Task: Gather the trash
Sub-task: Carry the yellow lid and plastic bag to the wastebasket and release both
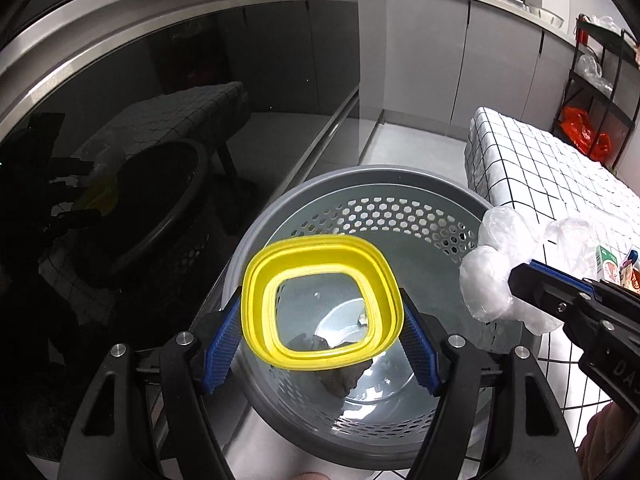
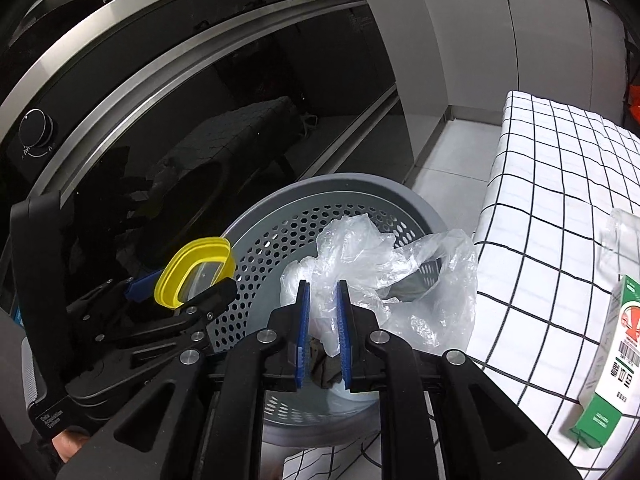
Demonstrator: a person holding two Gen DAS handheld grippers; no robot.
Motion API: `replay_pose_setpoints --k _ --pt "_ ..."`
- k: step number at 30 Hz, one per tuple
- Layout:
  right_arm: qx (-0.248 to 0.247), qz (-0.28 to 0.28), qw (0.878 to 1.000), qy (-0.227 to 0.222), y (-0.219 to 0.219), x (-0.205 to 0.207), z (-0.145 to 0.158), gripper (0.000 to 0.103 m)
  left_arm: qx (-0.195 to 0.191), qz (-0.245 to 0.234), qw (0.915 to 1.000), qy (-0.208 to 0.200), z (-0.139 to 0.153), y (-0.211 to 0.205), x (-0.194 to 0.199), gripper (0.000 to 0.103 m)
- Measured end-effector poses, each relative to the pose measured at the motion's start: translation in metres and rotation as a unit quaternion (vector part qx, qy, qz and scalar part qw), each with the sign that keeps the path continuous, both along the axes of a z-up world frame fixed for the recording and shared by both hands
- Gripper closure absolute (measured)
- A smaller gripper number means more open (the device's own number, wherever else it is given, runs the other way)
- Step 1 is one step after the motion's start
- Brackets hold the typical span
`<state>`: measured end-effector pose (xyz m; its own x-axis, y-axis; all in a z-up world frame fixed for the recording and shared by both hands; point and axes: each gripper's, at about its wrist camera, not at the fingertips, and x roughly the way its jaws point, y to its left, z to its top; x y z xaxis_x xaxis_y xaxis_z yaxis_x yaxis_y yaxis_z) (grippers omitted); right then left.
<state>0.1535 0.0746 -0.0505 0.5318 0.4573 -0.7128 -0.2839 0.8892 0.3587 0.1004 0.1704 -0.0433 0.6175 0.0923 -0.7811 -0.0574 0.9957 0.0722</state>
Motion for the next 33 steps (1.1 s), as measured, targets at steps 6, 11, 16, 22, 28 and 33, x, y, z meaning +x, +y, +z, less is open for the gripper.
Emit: replay_pose_setpoints --k 6,11,16,22,28,33 --pt "0.001 0.002 1.000 -0.002 0.001 -0.003 0.001 0.083 0.000 0.001 1.0000 0.003 0.000 0.004 0.002 0.031" --pt "-0.001 -0.006 1.000 -0.015 0.000 -0.003 0.002 0.059 -0.006 0.006 1.0000 0.000 0.002 0.009 0.002 0.021" --pt "0.006 -0.012 1.000 -0.017 -0.005 -0.005 0.006 0.059 -0.010 0.010 0.9999 0.000 0.003 0.013 0.002 0.019" --pt "0.005 -0.014 1.000 -0.016 -0.007 -0.005 0.007 0.059 -0.010 0.008 0.9999 -0.003 0.004 0.011 0.000 0.019" --pt "0.003 -0.022 1.000 -0.018 -0.016 -0.011 0.008 0.059 -0.013 0.005 0.9999 -0.006 0.007 0.006 0.000 0.019" --pt "0.002 -0.039 0.999 -0.021 -0.031 -0.020 0.011 0.059 -0.016 -0.001 0.9998 -0.013 0.012 -0.004 -0.001 0.019"
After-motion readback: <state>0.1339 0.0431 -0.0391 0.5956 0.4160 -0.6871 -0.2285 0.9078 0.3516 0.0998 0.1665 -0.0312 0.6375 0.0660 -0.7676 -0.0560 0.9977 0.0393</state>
